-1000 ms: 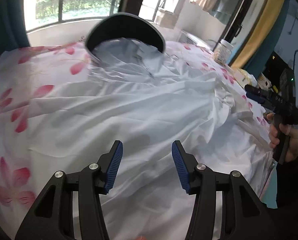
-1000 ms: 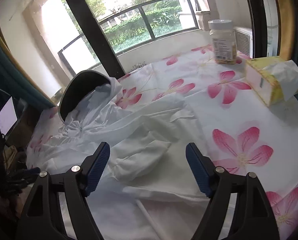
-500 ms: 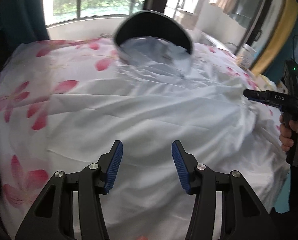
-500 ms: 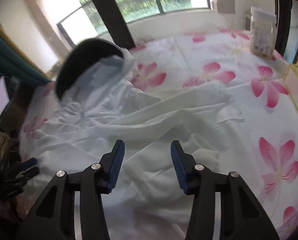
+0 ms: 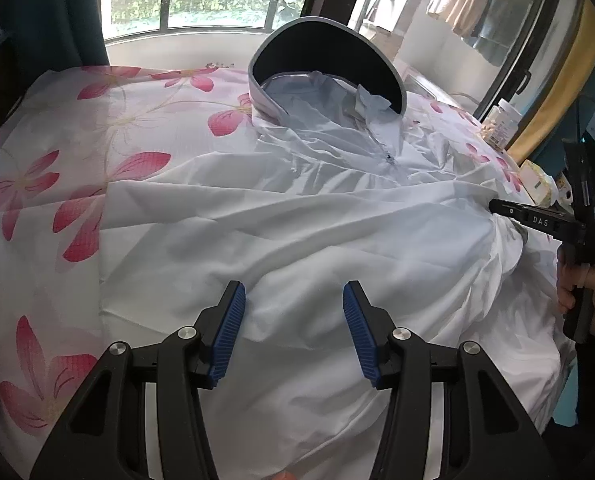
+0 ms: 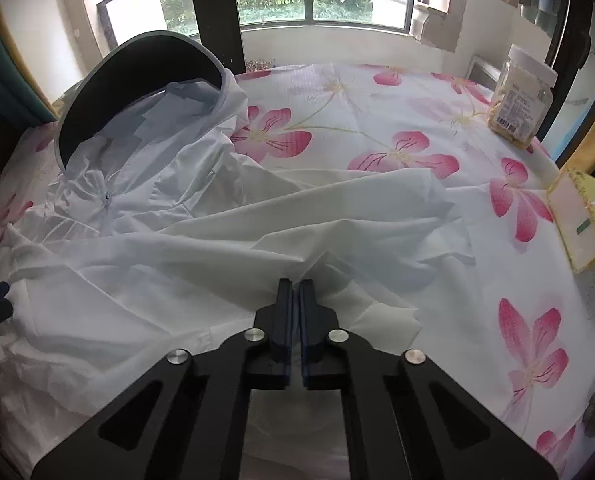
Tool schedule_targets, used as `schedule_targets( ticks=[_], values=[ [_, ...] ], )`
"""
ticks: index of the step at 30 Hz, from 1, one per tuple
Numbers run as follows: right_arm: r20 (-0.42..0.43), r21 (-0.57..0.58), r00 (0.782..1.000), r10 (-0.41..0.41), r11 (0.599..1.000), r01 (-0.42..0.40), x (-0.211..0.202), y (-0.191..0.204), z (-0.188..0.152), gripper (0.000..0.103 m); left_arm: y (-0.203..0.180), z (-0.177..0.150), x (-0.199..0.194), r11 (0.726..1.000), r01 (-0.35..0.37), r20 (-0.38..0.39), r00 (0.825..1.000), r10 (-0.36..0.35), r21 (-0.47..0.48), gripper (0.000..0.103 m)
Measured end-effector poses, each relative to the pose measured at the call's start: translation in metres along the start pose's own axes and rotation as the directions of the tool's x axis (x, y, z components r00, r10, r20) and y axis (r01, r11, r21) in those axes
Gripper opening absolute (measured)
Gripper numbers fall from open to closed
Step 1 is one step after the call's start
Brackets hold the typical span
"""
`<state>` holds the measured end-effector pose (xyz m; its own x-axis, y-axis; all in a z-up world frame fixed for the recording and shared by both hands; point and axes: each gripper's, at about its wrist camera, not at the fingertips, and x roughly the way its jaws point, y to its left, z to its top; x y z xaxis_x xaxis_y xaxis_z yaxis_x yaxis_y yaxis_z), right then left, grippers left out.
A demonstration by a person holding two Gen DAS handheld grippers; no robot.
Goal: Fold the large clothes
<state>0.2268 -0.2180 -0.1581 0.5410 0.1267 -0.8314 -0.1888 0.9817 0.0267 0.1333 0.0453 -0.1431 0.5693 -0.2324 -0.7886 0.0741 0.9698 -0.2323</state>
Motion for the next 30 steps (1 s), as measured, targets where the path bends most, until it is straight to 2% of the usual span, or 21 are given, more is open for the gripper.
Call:
schedule_targets(
  ticks=[5,8,12,14,15,17,22,26,30],
  values=[
    [0.089,0.016,0.995,0.033,0.999,-0.035,-0.022,-0.005,0.006,0.002,0.001,0.0,-0.003,1.0,0.003,0.008,1.0,-0.003,-0.007,0.054],
    [0.173,0.028,0.982,0.078,0.996,-0.084,-0.046,-0.008,0.012,0.002,-0.001,0.0,-0.007,1.0,-0.002,0.019,1.0,0.002,-0.008,0.054],
    [0.296,0.036,0.945,0.141,0.987,-0.159,-0.078,-0.015,0.017,0.002,-0.003,0.002,-0.015,1.0,0.004,0.041,0.999,-0.004,-0.009,0.054],
    [0.359,0.032,0.916,0.179,0.979,-0.204,-0.092,-0.02,0.016,0.002,-0.006,0.001,-0.018,1.0,0.009,0.047,0.999,-0.009,-0.005,0.054],
    [0.37,0.033,0.912,0.177,0.979,-0.204,-0.096,-0.022,0.014,0.002,-0.008,0.0,-0.017,1.0,0.01,0.042,0.999,-0.01,-0.003,0.054],
    [0.361,0.049,0.917,0.17,0.978,-0.201,-0.094,-0.03,0.004,0.002,-0.01,-0.003,-0.015,1.0,0.014,0.027,1.0,-0.014,0.0,0.054],
    [0.286,0.166,0.946,0.149,0.965,-0.202,-0.074,-0.058,-0.033,0.002,-0.019,-0.016,-0.003,1.0,-0.003,-0.029,1.0,0.004,0.026,0.054],
    [0.225,0.268,0.964,0.14,0.943,-0.2,-0.064,-0.076,-0.067,0.003,-0.023,-0.021,-0.005,0.998,-0.028,-0.03,0.999,0.03,0.056,0.054],
    [0.161,0.309,0.978,0.133,0.934,-0.178,-0.057,-0.084,-0.089,0.003,-0.022,-0.021,-0.006,0.998,-0.039,-0.041,0.998,0.042,0.058,0.054]
  ],
)
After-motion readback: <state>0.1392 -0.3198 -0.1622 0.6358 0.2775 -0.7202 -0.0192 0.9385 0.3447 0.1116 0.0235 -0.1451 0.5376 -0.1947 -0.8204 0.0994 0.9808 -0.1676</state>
